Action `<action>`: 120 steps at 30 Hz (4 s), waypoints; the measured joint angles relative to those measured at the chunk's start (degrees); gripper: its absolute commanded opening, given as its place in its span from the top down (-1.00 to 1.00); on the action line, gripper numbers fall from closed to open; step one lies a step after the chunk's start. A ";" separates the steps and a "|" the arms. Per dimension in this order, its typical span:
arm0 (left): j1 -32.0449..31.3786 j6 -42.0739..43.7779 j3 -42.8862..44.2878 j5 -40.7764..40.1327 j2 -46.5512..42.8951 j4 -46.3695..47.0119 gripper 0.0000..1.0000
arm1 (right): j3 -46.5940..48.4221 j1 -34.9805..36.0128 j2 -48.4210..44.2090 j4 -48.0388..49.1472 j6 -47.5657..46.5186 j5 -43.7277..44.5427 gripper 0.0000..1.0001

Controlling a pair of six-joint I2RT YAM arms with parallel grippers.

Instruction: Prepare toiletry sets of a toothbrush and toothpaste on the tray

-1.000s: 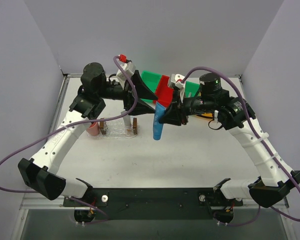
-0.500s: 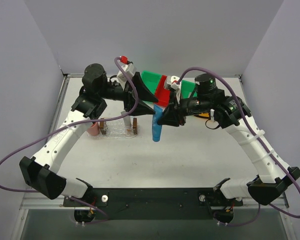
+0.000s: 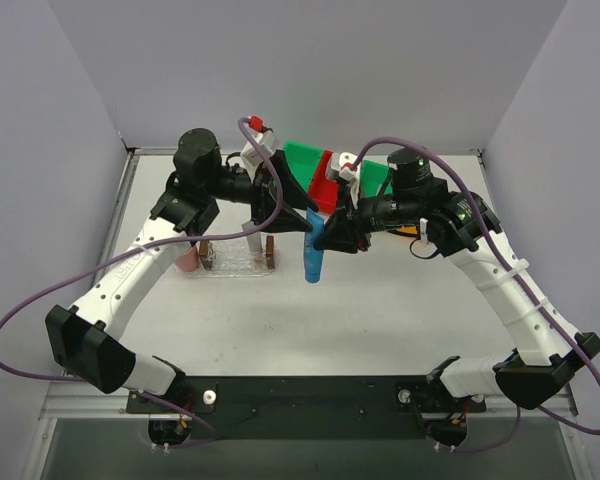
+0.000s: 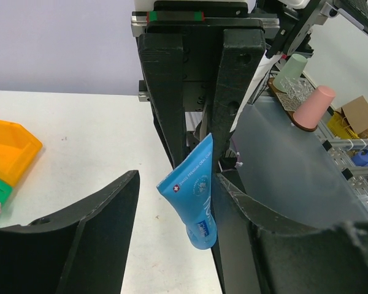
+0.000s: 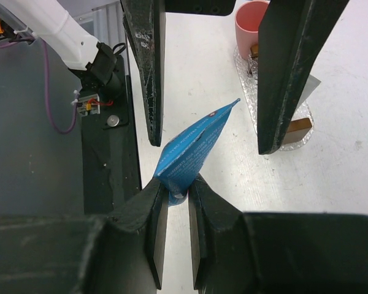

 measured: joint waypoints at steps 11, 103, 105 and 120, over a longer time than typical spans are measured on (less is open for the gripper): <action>-1.07 -0.52 -0.20 1.27 0.04 -0.02 0.55 | 0.00 0.00 0.02 -0.98 -0.83 0.85 1.00; 19.93 5.16 -45.64 -58.58 -23.39 16.20 1.00 | -7.67 -4.13 -3.65 4.46 -1.42 19.63 -0.09; 19.93 5.07 -46.14 -58.51 -23.17 16.31 1.00 | -7.80 -4.26 -3.65 4.48 -1.42 19.61 -0.09; 19.93 4.87 -47.23 -56.85 -20.87 18.34 1.00 | -7.85 -4.57 -3.65 4.50 -1.42 19.58 -0.09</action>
